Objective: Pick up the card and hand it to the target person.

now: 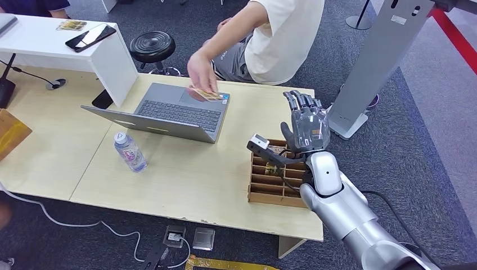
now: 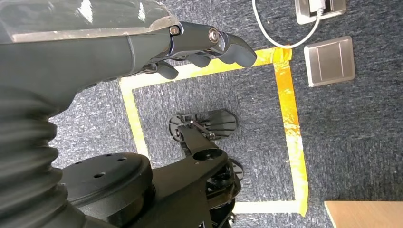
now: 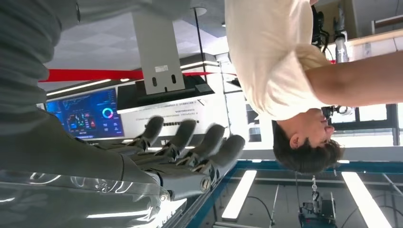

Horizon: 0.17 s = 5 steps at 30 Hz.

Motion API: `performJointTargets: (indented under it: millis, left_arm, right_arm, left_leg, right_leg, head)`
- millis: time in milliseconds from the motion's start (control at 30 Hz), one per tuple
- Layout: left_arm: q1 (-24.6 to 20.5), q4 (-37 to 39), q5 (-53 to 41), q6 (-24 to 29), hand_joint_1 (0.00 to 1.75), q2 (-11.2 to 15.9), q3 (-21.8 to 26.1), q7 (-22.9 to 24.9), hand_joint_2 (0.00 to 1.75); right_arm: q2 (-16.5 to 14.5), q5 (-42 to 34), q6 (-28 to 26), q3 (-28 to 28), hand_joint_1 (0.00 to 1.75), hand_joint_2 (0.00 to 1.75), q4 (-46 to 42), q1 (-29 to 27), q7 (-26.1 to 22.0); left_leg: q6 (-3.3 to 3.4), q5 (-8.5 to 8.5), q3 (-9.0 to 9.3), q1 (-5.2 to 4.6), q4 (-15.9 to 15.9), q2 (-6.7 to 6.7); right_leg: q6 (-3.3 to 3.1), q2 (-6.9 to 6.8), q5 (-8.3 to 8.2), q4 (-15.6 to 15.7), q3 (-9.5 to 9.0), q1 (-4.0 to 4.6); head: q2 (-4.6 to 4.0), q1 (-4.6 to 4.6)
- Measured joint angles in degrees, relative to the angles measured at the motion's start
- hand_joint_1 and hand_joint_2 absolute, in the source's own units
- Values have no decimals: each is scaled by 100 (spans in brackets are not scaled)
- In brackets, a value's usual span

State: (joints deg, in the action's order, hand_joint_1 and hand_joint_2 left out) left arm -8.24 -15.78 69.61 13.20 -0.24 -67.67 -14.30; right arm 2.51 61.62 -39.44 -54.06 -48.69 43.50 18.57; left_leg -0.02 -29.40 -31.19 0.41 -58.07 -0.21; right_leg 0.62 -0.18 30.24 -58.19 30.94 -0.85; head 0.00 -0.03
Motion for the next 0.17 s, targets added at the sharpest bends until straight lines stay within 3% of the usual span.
performJointTargets:
  millis: [167]
  left_arm:
    - [60, 0, 62, 0, 0, 0, 0, -7, 0]
  right_arm:
    - [-19, -290, 9, 113, 0, 175, -7, -4, -7]
  left_leg:
    - [0, 0, 0, 0, 0, 0]
  right_leg:
    - [0, 0, 0, 0, 0, 0]
  head:
    - [0, 2]
